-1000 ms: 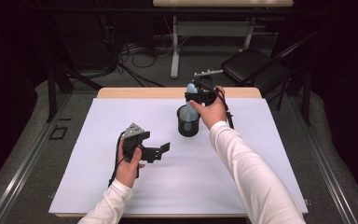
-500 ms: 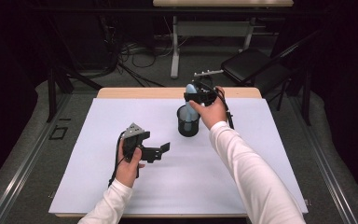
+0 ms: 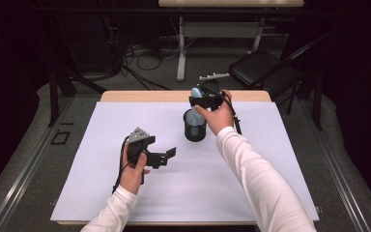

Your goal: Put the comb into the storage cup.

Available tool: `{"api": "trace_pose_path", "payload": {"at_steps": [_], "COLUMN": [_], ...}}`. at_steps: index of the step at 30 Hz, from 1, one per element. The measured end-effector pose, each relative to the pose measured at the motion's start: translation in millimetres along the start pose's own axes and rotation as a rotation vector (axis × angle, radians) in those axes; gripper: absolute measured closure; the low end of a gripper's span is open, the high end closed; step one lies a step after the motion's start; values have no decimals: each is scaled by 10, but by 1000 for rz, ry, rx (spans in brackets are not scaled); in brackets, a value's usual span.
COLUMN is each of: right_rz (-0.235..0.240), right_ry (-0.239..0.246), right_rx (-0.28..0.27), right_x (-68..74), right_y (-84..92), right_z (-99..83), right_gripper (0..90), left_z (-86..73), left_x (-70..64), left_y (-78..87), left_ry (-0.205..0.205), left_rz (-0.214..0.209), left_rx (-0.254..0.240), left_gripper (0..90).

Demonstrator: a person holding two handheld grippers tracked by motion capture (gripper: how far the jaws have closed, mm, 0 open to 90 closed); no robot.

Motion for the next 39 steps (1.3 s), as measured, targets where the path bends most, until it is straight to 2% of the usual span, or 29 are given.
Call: {"api": "trace_pose_path", "payload": {"at_steps": [10,21,29,39], "right_rz": [-5,-3,-9,-2], "right_ry": [4,-15,-3,-16], "right_rx": [-6,-17,-30,-24], "right_x": [-1,-29,-36,-44], "right_y": [3,16,46,41], "right_z": [5,20,31,36], "right_gripper": [353,166,128,0], "left_z": [2,4,3,-1], "left_x": [2,6,14,36], "left_y": [3,0,-9,-14], "left_ry": [-3,0,1,8], "left_rz": [0,0,0,2], "left_rx": [-1,-1,3,2], "left_gripper": [5,5,6,5]}}
Point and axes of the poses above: each handheld gripper's, and its own axes: y roughly backward along the jaws, z roughly out of its top, x roughly to its left, the point moved 3 cm from there along -y, roughly forward along the jaws, and after that the axes turned 3 degrees about z, right-handed, at the moved point
